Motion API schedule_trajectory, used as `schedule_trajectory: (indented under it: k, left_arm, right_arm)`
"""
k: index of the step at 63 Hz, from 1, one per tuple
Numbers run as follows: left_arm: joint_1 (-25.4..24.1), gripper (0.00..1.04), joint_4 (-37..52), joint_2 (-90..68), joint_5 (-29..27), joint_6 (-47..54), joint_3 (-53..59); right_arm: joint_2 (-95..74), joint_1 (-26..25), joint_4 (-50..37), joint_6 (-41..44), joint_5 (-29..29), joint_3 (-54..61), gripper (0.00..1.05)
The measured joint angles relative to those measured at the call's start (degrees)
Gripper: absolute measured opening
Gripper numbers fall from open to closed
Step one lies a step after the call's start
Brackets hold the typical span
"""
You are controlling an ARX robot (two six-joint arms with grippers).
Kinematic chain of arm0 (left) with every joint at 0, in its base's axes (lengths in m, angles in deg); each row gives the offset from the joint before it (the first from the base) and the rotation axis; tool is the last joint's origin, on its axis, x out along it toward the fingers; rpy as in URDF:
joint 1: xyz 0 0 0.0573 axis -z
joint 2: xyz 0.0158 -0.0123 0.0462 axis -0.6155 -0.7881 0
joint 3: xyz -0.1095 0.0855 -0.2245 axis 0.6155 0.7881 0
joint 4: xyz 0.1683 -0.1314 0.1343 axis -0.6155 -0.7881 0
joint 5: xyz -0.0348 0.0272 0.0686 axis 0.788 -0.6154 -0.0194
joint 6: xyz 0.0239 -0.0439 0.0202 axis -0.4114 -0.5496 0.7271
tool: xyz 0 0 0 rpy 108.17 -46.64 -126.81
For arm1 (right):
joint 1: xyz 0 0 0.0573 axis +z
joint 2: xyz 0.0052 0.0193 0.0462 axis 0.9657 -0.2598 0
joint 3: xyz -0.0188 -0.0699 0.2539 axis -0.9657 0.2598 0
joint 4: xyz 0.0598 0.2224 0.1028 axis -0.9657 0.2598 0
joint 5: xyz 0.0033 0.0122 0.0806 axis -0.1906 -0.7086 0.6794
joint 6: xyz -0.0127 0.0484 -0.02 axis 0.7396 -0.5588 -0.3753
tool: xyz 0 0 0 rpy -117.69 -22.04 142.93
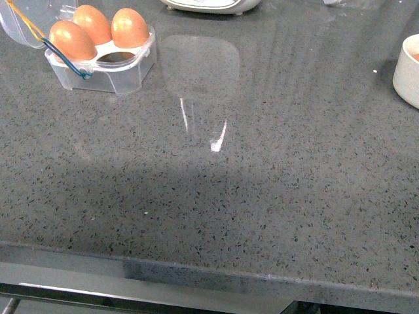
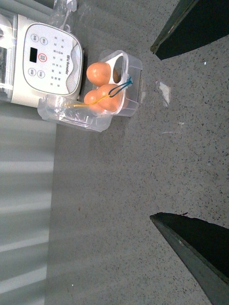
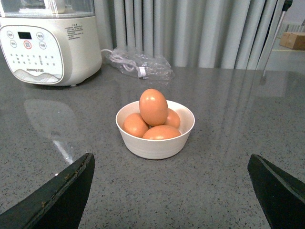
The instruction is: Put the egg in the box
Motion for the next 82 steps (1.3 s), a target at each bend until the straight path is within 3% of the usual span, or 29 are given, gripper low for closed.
schedule_trajectory:
  k: [82]
  left_arm:
    - [0.0, 0.98, 0.0, 0.0, 0.0, 0.0, 0.0]
  right_arm:
    - [0.0, 0.0, 0.0, 0.0, 0.0, 0.0, 0.97]
